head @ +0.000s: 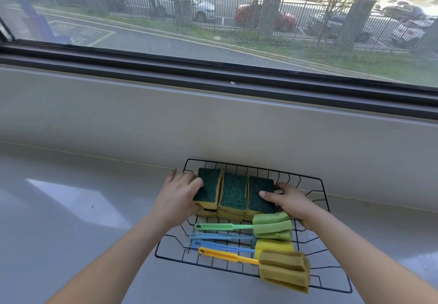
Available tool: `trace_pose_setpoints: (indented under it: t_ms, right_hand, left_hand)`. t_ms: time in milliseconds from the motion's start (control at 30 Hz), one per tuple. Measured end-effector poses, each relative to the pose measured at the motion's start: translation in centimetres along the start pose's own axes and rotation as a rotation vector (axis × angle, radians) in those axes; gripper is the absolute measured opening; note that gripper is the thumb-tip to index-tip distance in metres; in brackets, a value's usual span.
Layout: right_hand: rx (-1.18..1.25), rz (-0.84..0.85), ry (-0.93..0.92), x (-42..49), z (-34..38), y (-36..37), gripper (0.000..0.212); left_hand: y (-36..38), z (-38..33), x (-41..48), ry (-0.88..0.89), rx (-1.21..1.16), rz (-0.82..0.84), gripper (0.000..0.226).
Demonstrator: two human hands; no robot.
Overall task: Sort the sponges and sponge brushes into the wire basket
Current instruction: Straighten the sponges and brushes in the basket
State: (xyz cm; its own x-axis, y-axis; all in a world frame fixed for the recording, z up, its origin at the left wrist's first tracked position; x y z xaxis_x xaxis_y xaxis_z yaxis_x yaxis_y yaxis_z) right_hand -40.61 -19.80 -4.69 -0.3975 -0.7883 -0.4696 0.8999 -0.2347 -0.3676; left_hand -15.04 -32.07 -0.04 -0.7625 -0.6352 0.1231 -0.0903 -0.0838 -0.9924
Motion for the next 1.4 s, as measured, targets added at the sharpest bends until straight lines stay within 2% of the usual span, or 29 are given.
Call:
trace_pose_setpoints:
  t_ms: [100,267,433,800,1100,1300,1400]
  right_hand:
    - [-0.008,0.002,0.008,0.1,-0.1,0.1,0.085]
    - [-0.024,-0.005,0.016,0.1,0.1,0.1,0.083]
    - [-0.031,-0.006,0.015,0.2,0.0,0.2,0.08]
    - [-0.054,-0.016,0.001,0.2,0.3,0.2,0.083]
    - [-0.019,0.003,0.033,-0.6,-0.2,-0.2,0.083]
    - [0.069,-0.004,0.081,-0.6,-1.3,-0.4,0.045]
    - [0.121,0.017,0.084,-0.5,-1.1,0.0,0.044]
  left_hand:
    - [0.1,-0.3,-0.5,0.029,0.041,0.015,0.055]
    - [0.2,-1.5,-0.2,0.023,0.154,0.082,0.072]
    - [0.1,-2.2,0.5,0.049,0.224,0.093,0.059]
    - [0.2,-1.7,0.6,-0.013,0.13,0.026,0.059]
    - [0.5,-0.5,-1.6,-0.112,-0.216,-0.003,0.087]
    - [0.0,-0.1,-1.7,-0.138,-0.305,-0.043,0.067]
    - [-0.1,-0.1,-1.1,-0.168,-0.312,-0.038,0.061]
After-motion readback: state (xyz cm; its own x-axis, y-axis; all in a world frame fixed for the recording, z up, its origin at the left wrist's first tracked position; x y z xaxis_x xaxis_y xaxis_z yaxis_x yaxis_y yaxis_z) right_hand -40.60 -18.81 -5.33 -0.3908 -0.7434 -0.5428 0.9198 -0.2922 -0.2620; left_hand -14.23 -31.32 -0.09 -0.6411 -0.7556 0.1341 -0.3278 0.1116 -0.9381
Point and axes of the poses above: each hand's wrist, its own x-axis towards the middle knuckle, its own y-axis out of the palm, z = x × y, the point moved 10 cm from there along x, towards the middle knuckle, and after that the axes turned 5 degrees about x, right-handed, at the moved point
